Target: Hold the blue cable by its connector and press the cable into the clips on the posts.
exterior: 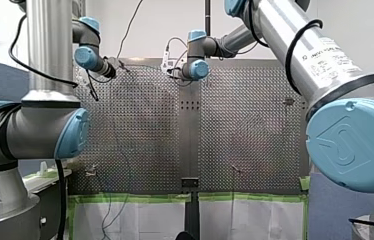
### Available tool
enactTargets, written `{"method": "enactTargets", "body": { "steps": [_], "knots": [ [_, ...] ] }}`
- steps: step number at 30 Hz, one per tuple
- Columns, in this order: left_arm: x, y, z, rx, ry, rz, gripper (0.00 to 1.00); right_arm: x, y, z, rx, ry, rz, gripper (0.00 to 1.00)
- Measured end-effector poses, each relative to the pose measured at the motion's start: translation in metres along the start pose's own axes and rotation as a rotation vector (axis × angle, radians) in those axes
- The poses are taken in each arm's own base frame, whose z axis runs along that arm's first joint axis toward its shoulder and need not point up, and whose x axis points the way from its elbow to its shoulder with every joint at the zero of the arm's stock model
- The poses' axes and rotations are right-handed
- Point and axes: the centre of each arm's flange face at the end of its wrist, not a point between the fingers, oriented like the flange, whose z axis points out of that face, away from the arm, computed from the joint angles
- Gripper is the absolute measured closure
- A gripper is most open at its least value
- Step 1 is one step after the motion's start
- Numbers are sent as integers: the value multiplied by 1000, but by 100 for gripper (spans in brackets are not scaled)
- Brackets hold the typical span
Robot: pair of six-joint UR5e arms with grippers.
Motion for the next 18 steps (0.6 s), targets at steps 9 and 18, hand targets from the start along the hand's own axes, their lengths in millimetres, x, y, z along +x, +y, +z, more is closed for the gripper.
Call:
{"method": "enactTargets", "body": {
  "steps": [9, 18],
  "knots": [
    [19, -12, -37, 0, 75, -19, 0, 0, -2, 0, 3, -2, -1, 100],
    [25, -22, -71, -19, 80, -11, 0, 0, -2, 0, 3, -2, -1, 100]
  ]
}}
